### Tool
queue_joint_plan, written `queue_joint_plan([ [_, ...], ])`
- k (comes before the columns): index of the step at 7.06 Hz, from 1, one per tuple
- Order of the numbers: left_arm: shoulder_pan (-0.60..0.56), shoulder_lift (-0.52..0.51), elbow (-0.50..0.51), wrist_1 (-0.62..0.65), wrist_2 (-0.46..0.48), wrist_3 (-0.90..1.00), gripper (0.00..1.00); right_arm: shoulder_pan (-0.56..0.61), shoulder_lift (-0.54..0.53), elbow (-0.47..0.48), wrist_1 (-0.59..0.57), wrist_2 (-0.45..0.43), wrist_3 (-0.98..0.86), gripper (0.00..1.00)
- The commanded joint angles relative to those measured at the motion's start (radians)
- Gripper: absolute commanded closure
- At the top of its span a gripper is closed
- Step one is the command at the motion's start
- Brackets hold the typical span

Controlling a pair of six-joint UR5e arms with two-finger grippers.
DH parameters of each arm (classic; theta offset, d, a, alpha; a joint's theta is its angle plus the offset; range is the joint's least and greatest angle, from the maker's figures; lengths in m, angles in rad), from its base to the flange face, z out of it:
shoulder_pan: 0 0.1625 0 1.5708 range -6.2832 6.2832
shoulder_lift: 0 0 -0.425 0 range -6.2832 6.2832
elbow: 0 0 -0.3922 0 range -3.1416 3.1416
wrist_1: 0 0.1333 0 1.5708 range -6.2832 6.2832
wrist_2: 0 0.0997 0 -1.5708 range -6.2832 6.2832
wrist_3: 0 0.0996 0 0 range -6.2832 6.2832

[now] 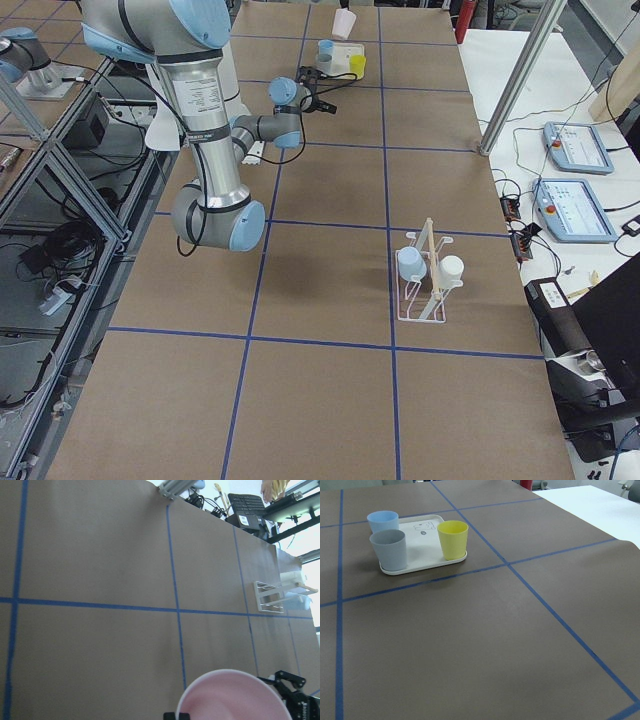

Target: Transfer IKEA cup to right arm and place on rack

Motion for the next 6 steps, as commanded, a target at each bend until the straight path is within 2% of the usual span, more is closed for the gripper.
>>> queue_joint_plan([
  [1,0.166,-0.081,-0.001,-0.007,0.186,-0.095,1.00,-0.044,0.035,-0.006,0.005,-0.050,0.000,0.00],
  [3,0.249,-0.090,0.006,-0.004,0.273,-0.095,1.00,-0.050,0.050,-0.003,0.008,-0.053,0.006,0.00],
  [5,0.354,-0.096,0.011,-0.001,0.381,-0.095,1.00,-0.066,0.047,-0.008,0.088,-0.056,0.000,0.00],
  [6,0.385,-0.096,0.014,0.000,0.406,-0.095,1.00,-0.067,0.049,-0.008,0.089,-0.056,0.000,0.00],
])
